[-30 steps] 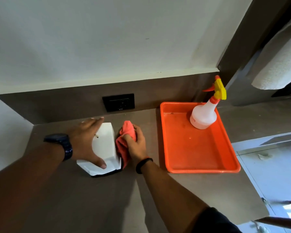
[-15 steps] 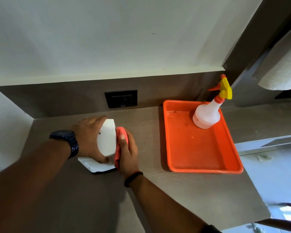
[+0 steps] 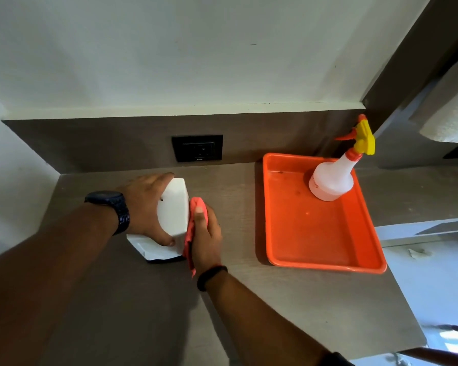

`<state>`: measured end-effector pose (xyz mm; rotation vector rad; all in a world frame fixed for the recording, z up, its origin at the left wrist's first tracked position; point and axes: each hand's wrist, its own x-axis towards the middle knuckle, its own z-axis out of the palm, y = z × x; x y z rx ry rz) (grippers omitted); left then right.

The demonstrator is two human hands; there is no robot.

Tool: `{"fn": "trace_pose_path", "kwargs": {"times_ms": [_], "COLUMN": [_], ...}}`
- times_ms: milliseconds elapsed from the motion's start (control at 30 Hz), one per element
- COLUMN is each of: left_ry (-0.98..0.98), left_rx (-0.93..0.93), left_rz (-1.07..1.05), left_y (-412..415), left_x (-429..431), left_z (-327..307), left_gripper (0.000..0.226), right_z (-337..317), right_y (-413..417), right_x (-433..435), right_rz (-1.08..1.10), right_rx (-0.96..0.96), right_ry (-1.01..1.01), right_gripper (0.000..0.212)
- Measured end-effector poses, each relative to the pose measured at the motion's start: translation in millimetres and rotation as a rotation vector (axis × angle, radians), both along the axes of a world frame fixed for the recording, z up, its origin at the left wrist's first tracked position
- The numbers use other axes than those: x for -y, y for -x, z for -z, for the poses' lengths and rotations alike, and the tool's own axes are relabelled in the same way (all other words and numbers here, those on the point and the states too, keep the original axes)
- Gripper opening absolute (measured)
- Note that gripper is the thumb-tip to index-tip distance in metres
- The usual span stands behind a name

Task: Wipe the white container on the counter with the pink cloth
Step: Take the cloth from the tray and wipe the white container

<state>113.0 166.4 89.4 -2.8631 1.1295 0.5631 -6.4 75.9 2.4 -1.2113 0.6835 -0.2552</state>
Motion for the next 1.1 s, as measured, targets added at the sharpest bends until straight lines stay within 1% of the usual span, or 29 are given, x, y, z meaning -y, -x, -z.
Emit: {"fn": "trace_pose_path", "kwargs": {"times_ms": [33, 100, 200, 233, 300, 367, 433, 533, 633, 733, 767, 833, 900, 967, 1033, 1100], "left_ry": [0.003, 0.009, 0.018, 0.017, -0.005, -0.027, -0.023, -0.012, 0.007, 0.048, 0.054, 0.051, 0.031, 0.013, 0.016, 0.022], "left_rx": [0.001, 0.004, 0.003, 0.002, 0.001, 0.002, -0.004, -0.016, -0.016, -0.021, -0.019, -0.018, -0.022, -0.032, -0.033, -0.033], "left_rz": [0.000, 0.005, 0.020, 0.019, 0.013, 0.007, 0.001, -0.011, -0.019, -0.009, -0.005, -0.001, -0.006, -0.015, -0.022, -0.032], "left_y": [0, -1, -2, -2, -3, -2, -2, -2, -2, -3, -3, -3, -2, -2, -1, 0], "left_x": [0, 0, -1, -1, 0, 1, 0, -1, -1, -2, -2, -2, -1, 0, -1, -1], "left_z": [0, 0, 1, 0, 0, 1, 1, 2, 3, 3, 2, 2, 2, 2, 2, 2], "left_gripper": [0.143, 0.140, 0.133, 0.133, 0.142, 0.148, 0.149, 0.147, 0.143, 0.128, 0.125, 0.126, 0.132, 0.142, 0.147, 0.147], "right_z": [-5, -13, -23, -22, -16, -8, -3, -1, -15, -26, -27, -23, -16, -10, -5, 0], "right_y": [-1, -14, -39, -45, -50, -44, -29, -7, -10, -35, -44, -57, -59, -50, -34, -18], "right_x": [0, 6, 21, 25, 28, 26, 17, 4, 3, 14, 20, 28, 31, 28, 20, 11], "right_rz": [-0.002, -0.010, -0.029, -0.051, -0.087, -0.072, -0.037, 0.007, 0.023, 0.015, 0.002, -0.044, -0.081, -0.055, -0.018, -0.011], "right_rx": [0.031, 0.084, 0.088, 0.061, -0.027, -0.101, -0.118, -0.060, 0.055, 0.111, 0.101, 0.036, -0.067, -0.132, -0.144, -0.107], "right_ry": [0.014, 0.032, 0.063, 0.056, 0.057, 0.056, 0.023, -0.020, 0.018, 0.099, 0.115, 0.079, 0.044, 0.025, -0.003, -0.015], "right_gripper": [0.045, 0.041, 0.037, 0.036, 0.040, 0.048, 0.049, 0.047, 0.036, 0.032, 0.032, 0.037, 0.042, 0.044, 0.043, 0.043]}}
